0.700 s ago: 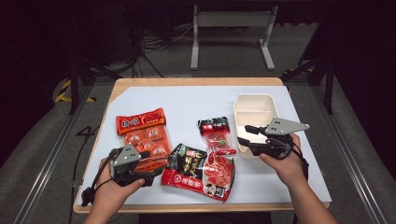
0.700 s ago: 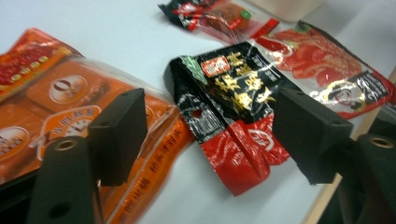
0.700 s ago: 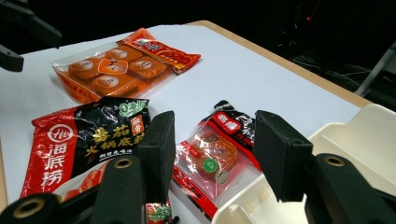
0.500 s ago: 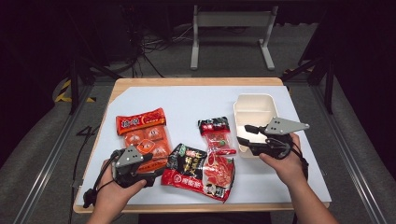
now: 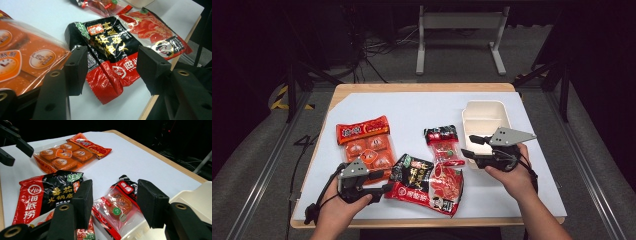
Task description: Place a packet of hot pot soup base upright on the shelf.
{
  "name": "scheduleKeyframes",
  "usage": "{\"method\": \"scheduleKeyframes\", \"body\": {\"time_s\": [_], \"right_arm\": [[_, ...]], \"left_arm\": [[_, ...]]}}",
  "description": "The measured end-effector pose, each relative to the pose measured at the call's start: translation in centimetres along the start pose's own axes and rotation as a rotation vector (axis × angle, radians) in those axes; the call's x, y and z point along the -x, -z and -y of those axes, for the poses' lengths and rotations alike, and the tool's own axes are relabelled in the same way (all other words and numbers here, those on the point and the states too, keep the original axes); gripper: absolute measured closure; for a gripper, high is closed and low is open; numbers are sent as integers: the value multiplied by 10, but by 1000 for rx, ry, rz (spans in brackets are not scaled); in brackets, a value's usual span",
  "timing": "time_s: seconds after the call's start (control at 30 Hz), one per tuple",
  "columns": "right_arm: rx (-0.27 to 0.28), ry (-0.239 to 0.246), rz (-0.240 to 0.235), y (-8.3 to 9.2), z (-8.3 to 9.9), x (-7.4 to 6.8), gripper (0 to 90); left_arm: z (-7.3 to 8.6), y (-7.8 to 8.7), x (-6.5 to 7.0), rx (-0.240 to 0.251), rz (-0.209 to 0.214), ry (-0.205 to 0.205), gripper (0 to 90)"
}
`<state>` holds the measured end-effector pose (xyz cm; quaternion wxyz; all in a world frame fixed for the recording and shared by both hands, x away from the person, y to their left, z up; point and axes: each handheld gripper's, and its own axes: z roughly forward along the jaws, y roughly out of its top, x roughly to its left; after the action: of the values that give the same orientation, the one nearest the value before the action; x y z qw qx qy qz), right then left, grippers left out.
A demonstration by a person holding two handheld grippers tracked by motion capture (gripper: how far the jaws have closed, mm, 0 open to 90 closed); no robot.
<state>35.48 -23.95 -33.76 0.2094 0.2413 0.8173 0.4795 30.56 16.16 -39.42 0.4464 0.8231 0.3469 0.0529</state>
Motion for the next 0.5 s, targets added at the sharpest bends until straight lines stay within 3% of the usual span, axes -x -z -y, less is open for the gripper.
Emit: {"method": "scheduleKeyframes", "body": {"time_s": [0.2,0.5], "right_arm": [[-6,14,-6,-3,-1,-4,471],[-16,35,-3,-5,-1,-7,466]], "left_arm": [[7,-15,-4,-29,34,66,474],[14,-33,-3,-81,49,87,477]]}}
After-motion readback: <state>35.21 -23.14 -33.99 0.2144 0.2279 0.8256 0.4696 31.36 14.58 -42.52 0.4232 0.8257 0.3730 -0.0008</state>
